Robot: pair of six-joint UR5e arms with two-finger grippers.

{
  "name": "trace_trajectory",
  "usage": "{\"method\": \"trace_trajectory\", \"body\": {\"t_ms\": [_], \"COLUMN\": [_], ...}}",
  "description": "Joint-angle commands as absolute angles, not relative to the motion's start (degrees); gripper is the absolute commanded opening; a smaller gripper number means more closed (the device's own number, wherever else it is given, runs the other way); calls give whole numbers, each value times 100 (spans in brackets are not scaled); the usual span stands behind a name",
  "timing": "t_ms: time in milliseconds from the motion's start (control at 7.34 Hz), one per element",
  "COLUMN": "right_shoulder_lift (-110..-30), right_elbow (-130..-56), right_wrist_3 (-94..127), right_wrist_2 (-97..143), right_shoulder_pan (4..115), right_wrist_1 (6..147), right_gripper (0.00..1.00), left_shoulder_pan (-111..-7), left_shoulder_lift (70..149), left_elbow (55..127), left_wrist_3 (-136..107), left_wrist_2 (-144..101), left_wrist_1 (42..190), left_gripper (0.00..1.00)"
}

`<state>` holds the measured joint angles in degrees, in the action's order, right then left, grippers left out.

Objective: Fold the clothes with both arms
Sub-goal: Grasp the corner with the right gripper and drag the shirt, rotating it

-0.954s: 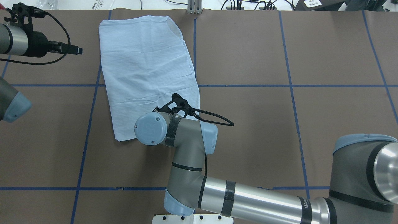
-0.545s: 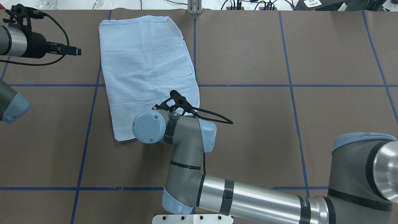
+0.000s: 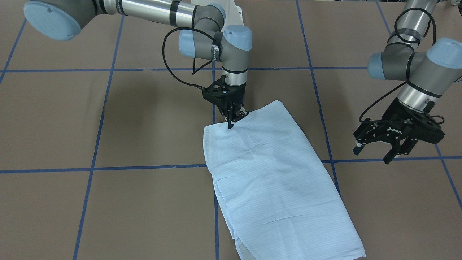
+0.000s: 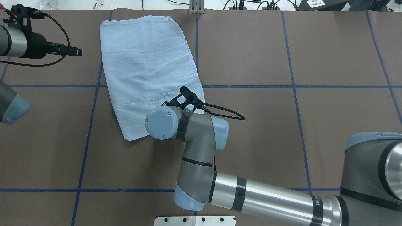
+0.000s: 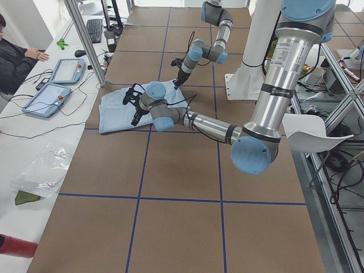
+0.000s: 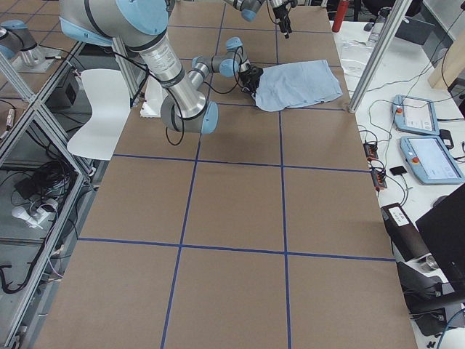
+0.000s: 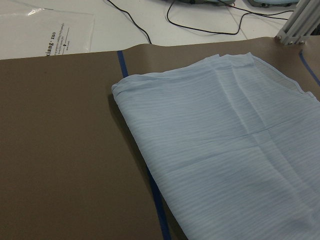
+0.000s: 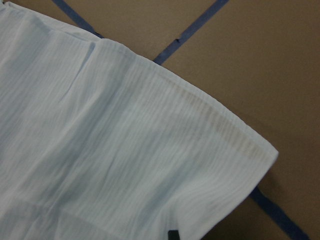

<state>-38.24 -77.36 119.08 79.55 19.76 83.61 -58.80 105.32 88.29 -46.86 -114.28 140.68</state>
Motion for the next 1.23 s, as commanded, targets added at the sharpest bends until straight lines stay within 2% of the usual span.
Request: {"method": "trace_trajectory", "body": {"t_ms": [0,273,545,681,954,1090], "right_shoulder_lift": [-4899,-5605,-5722,-5704,-5652,-5660], "right_elbow": [-8950,-9918,-10360,-10597,-10635,-10635], "right_wrist_3": [11681,11715,11768,11864,11962,11962], "right_wrist_2": [7980,7919,7612,7603,7401,7400], "right_shoulder_pan": [1986,1795,1408,1293,1143,1143], "right_wrist_1": [8358,8428,8699,9006,9088,9088], "right_gripper": [0,0,0,0,0,0], "left_shoulder_pan": [-5862,-5862,-5662,-5321,-4487,-3873], "left_shoulder_lift": [10529,10529,10529,10381,9611,9432], "left_elbow": [8833,8885,9130,9436,10629,10974], "left_wrist_3": [-4693,-4702,-5155,-5716,-6832,-7412], "left_wrist_2": [-11434,-11469,-11470,-11409,-11156,-10692], "left_wrist_1": [14071,14071,14045,14045,14036,14027], "left_gripper": [100,100,100,100,100,100]}}
